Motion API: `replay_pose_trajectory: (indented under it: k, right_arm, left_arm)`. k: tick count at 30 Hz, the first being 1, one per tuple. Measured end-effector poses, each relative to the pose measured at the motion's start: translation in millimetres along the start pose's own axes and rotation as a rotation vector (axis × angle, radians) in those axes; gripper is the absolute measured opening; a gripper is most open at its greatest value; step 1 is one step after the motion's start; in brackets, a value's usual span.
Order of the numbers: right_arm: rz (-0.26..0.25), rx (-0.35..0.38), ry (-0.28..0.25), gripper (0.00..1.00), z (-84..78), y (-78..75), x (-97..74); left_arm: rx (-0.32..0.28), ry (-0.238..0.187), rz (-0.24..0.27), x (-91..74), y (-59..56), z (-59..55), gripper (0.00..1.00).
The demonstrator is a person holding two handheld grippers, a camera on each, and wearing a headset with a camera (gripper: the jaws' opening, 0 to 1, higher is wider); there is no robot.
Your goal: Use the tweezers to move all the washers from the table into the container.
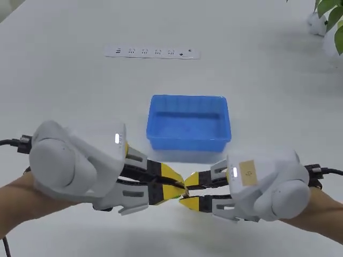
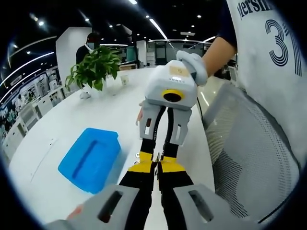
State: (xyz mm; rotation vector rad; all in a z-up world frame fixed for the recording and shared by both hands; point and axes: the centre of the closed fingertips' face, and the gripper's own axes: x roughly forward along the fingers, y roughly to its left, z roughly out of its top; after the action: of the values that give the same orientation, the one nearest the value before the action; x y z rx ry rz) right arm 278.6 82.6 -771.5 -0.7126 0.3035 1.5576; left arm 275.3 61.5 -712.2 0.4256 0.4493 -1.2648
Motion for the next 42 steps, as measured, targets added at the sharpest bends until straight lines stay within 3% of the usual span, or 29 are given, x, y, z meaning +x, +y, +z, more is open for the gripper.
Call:
replay_pose_trajectory:
  k: [10,13,18,29,42]
  right_arm:
    - [-0.012,-0.004,0.007,0.11,-0.5,-9.1,5.7]
    - [-0.017,0.027,0.007,0.11,-1.4,-13.2,8.6]
    - [-0.018,0.055,0.014,0.12,-4.1,-16.1,14.9]
    - [-0.011,0.082,0.026,0.12,-8.7,-16.3,21.8]
    - [-0.008,0.131,0.035,0.11,-12.0,-17.6,23.4]
  left_arm:
    - [0.015,0.007,0.015,-1.9,7.9,-2.1,0.07]
    - [0.014,0.008,0.021,-1.0,12.0,-3.3,0.07]
    - [-0.018,0.006,0.028,0.0,19.0,-8.8,0.07]
    - [-0.051,0.005,0.041,0.0,21.9,-17.5,0.07]
    - [-0.085,0.007,0.054,0.7,26.7,-16.3,0.07]
